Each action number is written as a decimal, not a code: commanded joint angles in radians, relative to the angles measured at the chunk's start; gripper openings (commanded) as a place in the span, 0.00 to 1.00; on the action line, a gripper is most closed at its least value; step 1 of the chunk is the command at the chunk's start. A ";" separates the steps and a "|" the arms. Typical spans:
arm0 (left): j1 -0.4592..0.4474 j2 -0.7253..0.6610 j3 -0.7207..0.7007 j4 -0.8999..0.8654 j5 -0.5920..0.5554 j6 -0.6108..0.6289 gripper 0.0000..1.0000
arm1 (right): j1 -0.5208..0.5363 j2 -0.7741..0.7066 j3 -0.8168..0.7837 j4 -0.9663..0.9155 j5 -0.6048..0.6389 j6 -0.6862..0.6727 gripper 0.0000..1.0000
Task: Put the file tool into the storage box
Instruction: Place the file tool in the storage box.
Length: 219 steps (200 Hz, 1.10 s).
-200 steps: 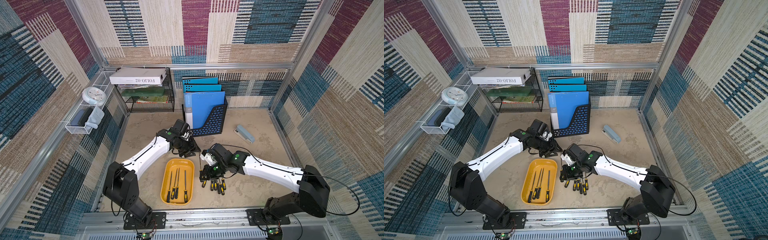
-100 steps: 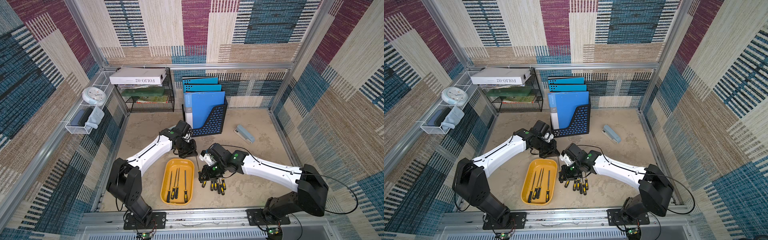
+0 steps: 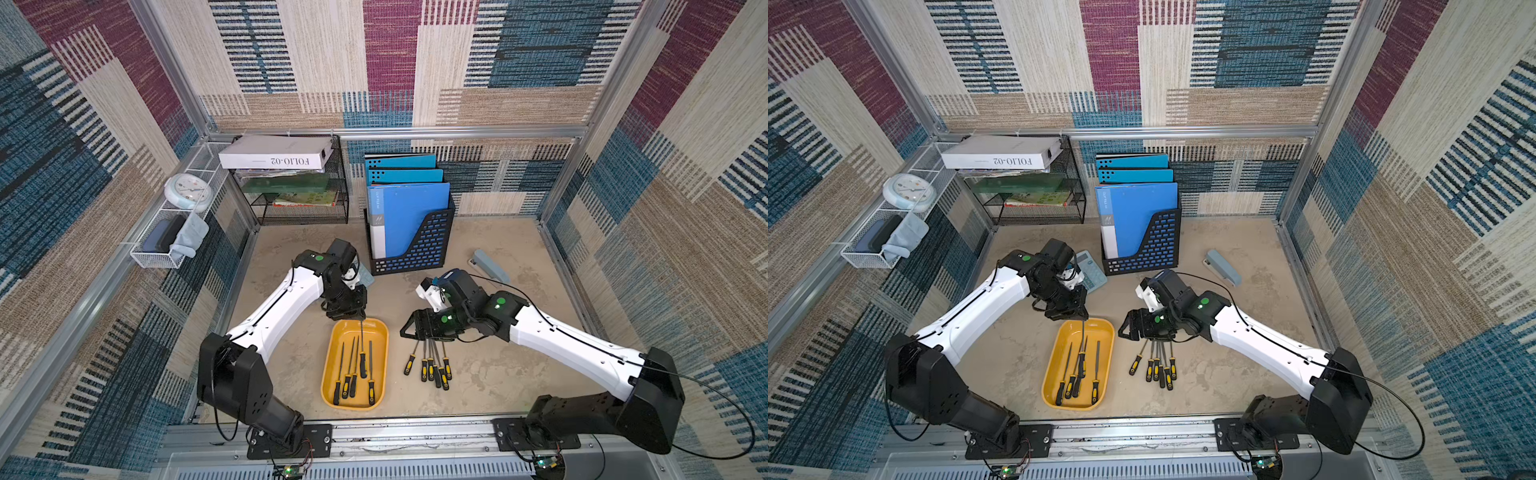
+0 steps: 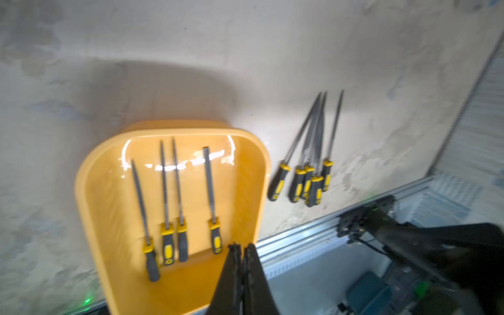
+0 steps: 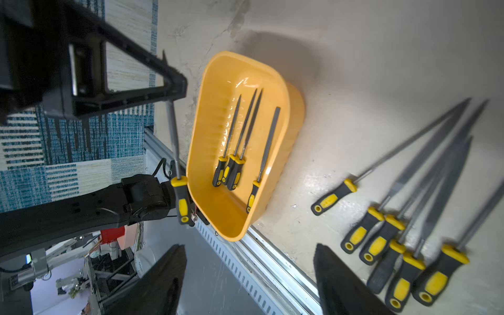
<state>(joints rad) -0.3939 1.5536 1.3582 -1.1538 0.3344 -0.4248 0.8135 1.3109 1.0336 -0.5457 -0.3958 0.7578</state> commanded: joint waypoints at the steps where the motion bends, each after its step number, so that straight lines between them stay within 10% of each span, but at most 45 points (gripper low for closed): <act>1: 0.003 0.005 -0.043 -0.109 -0.203 0.097 0.02 | -0.022 -0.022 -0.038 -0.059 0.031 0.024 0.79; 219: -0.026 0.163 -0.223 0.082 -0.340 0.003 0.08 | -0.042 0.079 -0.224 -0.169 0.124 0.011 0.62</act>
<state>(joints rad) -0.4164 1.7096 1.1431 -1.0737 0.0059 -0.4118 0.7712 1.3827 0.8192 -0.6872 -0.3031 0.7677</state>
